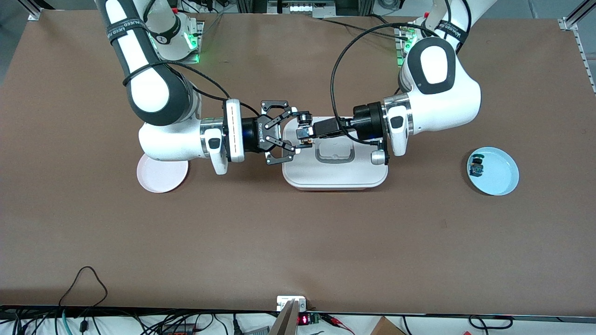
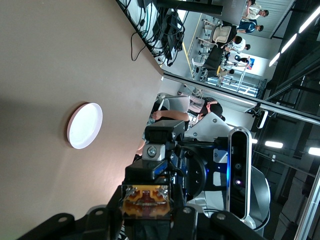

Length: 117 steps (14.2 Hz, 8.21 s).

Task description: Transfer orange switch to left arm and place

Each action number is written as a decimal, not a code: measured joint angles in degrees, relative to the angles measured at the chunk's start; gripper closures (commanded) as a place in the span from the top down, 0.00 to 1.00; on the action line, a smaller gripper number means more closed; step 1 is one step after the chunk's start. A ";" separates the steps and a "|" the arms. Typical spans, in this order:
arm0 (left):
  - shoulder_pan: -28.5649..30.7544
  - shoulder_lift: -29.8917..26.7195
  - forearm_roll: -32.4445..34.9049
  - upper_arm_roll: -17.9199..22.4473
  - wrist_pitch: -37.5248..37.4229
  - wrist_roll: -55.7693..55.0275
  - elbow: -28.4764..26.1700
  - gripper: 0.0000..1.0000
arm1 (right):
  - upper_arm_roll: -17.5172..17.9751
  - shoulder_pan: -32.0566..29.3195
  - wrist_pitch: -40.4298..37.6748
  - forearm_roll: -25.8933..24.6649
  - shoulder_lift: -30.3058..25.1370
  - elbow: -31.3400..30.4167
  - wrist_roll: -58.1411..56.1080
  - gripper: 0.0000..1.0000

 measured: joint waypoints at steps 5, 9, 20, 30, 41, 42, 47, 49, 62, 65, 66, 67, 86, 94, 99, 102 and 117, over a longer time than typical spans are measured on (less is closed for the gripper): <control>0.00 -0.01 0.00 0.00 0.00 0.00 0.00 0.14 | 0.00 0.00 -0.01 0.05 0.00 -0.03 0.09 1.00; 0.05 -0.64 0.00 0.01 0.00 0.00 0.12 0.12 | 0.00 0.09 0.01 0.07 0.01 -0.56 0.66 1.00; 6.86 -2.27 31.43 0.63 -13.11 1.39 0.20 0.12 | -3.53 -0.12 -0.14 0.07 -1.23 -2.75 1.03 1.00; 17.25 -1.73 68.04 1.55 -26.53 35.56 -0.40 0.12 | -14.30 -4.07 -9.02 -7.99 -3.67 -8.67 1.80 1.00; 31.28 9.44 105.19 1.86 -25.17 71.48 -0.77 0.12 | -16.19 -5.27 -11.47 -30.04 -5.29 -9.04 39.47 1.00; 32.19 10.48 106.94 1.90 -23.44 74.45 -0.77 0.12 | -16.23 -5.27 -11.48 -32.45 -5.49 -9.03 44.32 1.00; 39.19 17.42 111.00 2.08 -17.40 85.25 -0.79 0.12 | -16.24 -5.20 -13.00 -48.05 -6.39 -9.08 64.01 1.00; 39.97 19.93 112.05 2.03 -16.86 86.10 -0.80 0.12 | -16.24 -5.18 -14.20 -55.10 -6.40 -9.12 70.09 1.00; 41.35 22.68 114.31 1.73 -15.06 86.20 -2.34 1.00 | -16.82 -5.37 -18.98 -97.00 -11.52 -0.36 87.64 1.00; 42.07 22.61 114.31 1.30 -15.06 86.84 -2.21 1.00 | -18.07 -7.62 -18.57 -97.70 -13.07 1.14 89.92 1.00; 42.60 22.49 114.31 0.84 -15.22 87.30 -2.10 1.00 | -18.09 -8.94 -18.54 -97.70 -13.27 1.41 92.48 1.00; 43.15 22.27 114.31 -0.04 -16.00 87.52 -1.95 1.00 | -17.82 -10.88 -18.51 -97.70 -13.45 1.58 95.04 1.00; 39.32 17.40 108.87 -24.88 -51.60 30.39 23.43 1.00 | -3.46 -26.23 -9.51 -99.24 -24.75 -8.90 97.12 1.00; 31.94 17.06 102.67 -18.16 -53.03 7.01 35.99 1.00 | -3.41 -26.22 -9.34 -99.28 -24.98 -8.08 96.26 1.00; 14.85 10.71 86.49 8.22 -51.21 -5.09 36.97 1.00 | -3.39 -26.21 -11.15 -99.27 -25.00 -5.78 96.26 1.00; 4.54 1.15 82.94 23.33 -43.91 -5.29 26.30 1.00 | -3.39 -26.22 -11.44 -99.27 -25.01 -5.29 96.26 1.00; -2.17 -15.70 82.91 31.00 -38.32 -4.66 4.62 1.00 | -3.56 -26.30 -15.59 -99.28 -25.02 -4.24 96.26 1.00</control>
